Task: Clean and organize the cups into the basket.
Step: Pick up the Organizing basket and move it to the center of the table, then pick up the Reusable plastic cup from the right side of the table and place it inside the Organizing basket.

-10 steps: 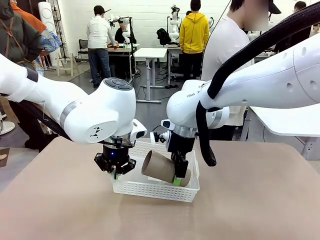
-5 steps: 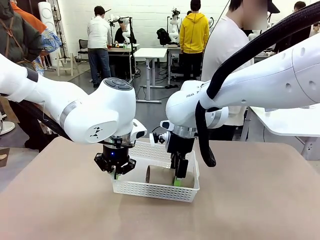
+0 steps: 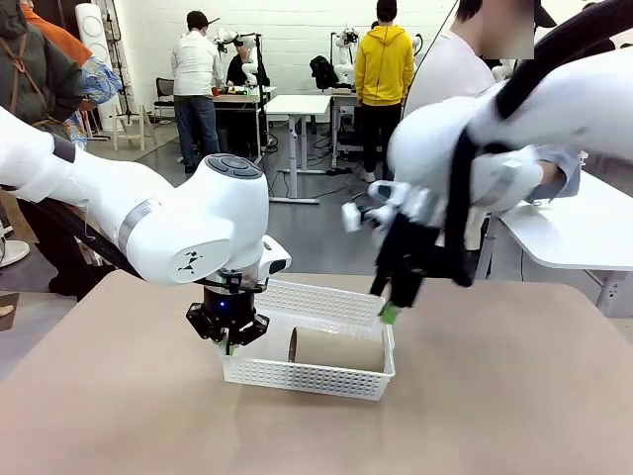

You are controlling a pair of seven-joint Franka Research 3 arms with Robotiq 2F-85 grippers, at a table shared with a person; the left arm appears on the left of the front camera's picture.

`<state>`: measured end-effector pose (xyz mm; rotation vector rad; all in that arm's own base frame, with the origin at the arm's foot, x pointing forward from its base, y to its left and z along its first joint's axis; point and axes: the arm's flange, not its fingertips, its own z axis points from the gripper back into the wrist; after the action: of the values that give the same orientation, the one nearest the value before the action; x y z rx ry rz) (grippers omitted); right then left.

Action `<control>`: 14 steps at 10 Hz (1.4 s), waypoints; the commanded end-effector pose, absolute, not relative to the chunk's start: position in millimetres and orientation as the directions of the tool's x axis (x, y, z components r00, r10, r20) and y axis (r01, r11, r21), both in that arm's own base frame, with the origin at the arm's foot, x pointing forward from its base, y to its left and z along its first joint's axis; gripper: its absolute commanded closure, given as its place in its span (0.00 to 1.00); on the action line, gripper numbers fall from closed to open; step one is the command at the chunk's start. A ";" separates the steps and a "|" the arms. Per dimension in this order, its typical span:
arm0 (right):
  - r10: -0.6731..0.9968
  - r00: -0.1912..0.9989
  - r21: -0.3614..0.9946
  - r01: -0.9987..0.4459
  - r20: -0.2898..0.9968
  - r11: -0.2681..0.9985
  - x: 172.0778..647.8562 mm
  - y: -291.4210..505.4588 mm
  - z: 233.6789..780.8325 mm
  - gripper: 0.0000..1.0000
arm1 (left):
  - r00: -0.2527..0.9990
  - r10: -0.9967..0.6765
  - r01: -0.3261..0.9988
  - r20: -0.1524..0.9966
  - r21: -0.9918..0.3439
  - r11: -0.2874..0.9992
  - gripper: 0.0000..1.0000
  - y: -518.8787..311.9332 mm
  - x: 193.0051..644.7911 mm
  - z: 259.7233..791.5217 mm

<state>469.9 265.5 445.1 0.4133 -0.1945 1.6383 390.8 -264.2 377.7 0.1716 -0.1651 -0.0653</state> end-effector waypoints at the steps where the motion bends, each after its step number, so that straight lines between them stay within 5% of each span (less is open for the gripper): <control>1: 0.784 -0.157 0.092 -0.961 0.600 -0.262 442.4 174.6 457.0 0.00 | 0.984 -0.085 0.055 0.156 0.185 0.981 0.98 -265.0 388.2 374.3; 6: 0.459 -0.182 -0.079 -0.969 0.870 -0.235 436.4 -6.0 443.1 0.00 | 0.984 -0.085 0.055 0.156 0.185 0.981 0.98 -265.0 388.2 374.3; 8: 0.358 -0.028 -0.001 -0.997 0.933 -0.076 422.1 -72.3 435.4 0.00 | 0.984 -0.085 0.055 0.156 0.185 0.981 0.98 -265.0 388.2 374.3; 14: 0.210 0.096 0.065 -0.987 0.973 0.147 344.9 -163.1 396.1 0.00 | 0.984 -0.085 0.055 0.156 0.185 0.981 0.98 -265.0 388.2 374.3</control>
<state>355.7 -165.8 397.0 0.9799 -0.9748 1.1984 390.6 -264.0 377.5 0.1715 -0.1644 -0.0654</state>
